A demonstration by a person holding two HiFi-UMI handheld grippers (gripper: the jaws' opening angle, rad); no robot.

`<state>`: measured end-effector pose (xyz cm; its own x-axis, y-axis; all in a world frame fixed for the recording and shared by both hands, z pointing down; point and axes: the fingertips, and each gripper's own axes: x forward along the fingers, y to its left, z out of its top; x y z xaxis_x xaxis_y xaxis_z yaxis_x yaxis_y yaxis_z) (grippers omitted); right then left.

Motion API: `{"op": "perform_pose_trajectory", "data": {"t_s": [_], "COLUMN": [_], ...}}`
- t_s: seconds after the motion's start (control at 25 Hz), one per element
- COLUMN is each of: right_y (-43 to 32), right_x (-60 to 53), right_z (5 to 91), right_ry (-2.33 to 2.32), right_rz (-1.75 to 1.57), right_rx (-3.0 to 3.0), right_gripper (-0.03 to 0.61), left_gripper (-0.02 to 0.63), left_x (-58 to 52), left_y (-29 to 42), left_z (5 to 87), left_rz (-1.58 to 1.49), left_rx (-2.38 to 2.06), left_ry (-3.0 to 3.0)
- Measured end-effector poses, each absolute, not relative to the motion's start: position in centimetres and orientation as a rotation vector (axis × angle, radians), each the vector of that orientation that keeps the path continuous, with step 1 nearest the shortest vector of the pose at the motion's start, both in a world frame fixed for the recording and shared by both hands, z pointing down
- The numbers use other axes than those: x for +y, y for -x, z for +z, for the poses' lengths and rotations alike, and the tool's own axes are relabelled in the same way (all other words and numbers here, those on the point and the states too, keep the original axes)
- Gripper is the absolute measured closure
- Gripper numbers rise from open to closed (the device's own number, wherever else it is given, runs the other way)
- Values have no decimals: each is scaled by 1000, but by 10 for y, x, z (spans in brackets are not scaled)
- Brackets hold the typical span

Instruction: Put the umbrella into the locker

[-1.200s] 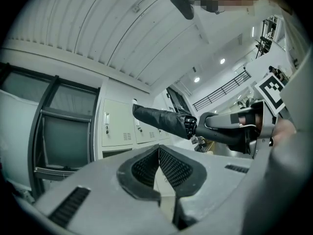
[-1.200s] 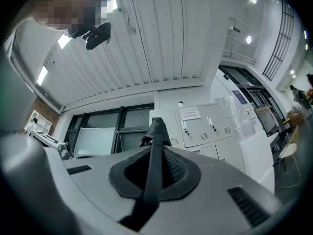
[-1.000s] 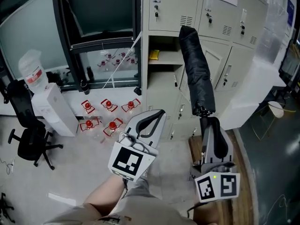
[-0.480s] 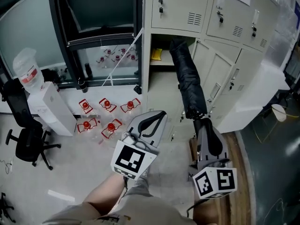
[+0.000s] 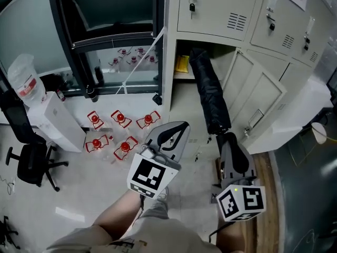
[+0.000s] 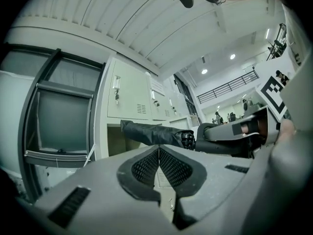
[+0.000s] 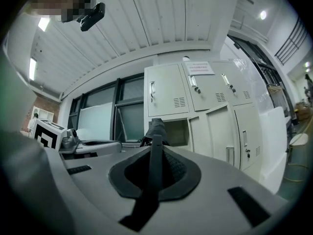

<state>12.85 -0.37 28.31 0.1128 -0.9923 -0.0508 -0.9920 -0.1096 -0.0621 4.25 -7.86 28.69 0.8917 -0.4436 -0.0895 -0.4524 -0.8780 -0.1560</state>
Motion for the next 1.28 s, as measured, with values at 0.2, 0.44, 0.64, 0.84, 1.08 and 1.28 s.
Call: {"op": "perform_pose_trajectory", "data": {"t_s": [0.2,0.44,0.64,0.84,1.08,1.28], "right_y": [-146,-167,-179,-185,-196,-202], "right_x": [-56,-118,-170,-214,-259,-289], "right_z": [288,289,291,295,297,298], "right_ry": [2305,2324,2320,2311,2327,2338], "right_rz": [-42,-61,-81,-88,-88,-84], "right_rx": [2046,2056,2062,2079,2060,2080], "right_gripper": [563,563,563,561,561,561], "left_gripper": [604,604,604,604,604,604], "left_x": [-127,-185,-230,-267,-297,-308], "left_y": [-62,-88,-105,-115,-120,-126], "left_z": [290,289,288,290,283,282], "left_rz": [57,50,74,76,101,114], "left_rx": [685,675,660,648,636,651], "left_ry": [2911,2919,2943,2945,2932,2927]}}
